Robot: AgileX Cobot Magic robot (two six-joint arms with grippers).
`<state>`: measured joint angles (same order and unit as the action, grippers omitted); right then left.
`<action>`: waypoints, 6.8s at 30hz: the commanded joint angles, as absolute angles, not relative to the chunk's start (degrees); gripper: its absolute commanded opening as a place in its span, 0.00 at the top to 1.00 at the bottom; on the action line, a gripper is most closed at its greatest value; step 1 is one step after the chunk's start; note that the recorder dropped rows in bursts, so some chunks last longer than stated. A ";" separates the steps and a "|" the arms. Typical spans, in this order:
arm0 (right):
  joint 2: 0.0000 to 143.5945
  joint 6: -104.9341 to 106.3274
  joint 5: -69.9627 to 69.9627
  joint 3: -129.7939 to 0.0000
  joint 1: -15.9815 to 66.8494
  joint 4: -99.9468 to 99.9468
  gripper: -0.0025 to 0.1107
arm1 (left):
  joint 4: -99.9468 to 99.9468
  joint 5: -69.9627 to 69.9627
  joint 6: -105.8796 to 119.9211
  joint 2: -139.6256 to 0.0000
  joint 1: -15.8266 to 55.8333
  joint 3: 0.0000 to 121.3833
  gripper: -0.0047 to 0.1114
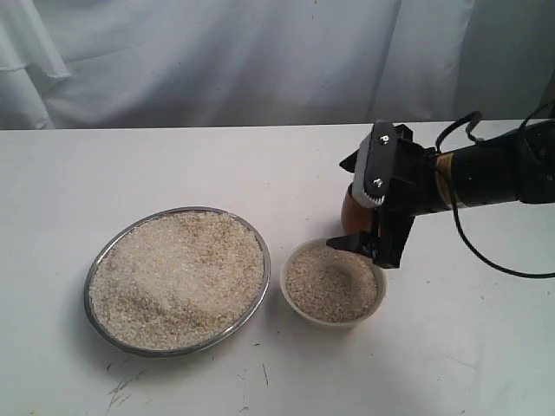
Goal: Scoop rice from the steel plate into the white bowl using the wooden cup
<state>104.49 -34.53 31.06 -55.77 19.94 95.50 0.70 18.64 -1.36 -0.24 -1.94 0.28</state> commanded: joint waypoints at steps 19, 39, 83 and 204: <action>102.30 -2.30 -7.93 -61.60 39.27 97.35 0.13 | 0.68 18.27 -1.35 0.00 -1.77 0.00 0.96; 101.80 -2.40 -35.68 -61.60 51.38 99.95 0.13 | 0.68 18.27 -1.35 0.00 -1.77 0.00 0.96; 40.61 -73.75 -28.24 -33.16 39.10 65.27 0.94 | 0.68 18.27 -1.35 0.00 -1.77 0.00 0.96; 2.69 -0.67 -17.39 0.00 4.56 -1.10 0.98 | 0.68 18.27 -1.35 0.00 -1.77 0.00 0.96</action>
